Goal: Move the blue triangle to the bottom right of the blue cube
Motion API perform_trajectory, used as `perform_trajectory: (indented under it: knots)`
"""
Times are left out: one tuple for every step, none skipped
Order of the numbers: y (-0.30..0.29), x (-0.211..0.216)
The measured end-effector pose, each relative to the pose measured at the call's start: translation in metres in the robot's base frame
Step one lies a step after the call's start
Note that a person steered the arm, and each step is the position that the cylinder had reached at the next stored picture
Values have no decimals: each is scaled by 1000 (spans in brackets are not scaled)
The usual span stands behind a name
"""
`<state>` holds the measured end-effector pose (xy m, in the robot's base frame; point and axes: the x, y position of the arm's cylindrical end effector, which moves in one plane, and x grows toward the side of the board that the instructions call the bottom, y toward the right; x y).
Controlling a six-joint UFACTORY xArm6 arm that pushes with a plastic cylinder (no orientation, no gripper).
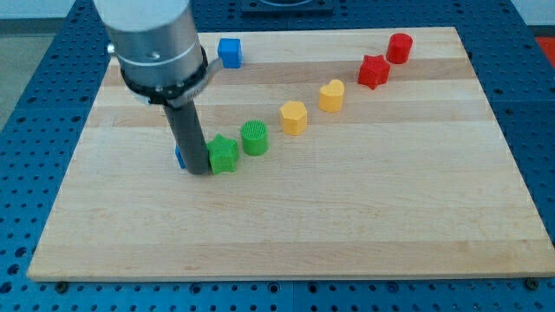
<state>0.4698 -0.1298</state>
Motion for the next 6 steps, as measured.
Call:
perform_trajectory:
  knots:
    - [-43, -24]
    - [-54, -20]
    - [-51, -50]
    - [-51, -94]
    - [-13, -132]
    - [20, -141]
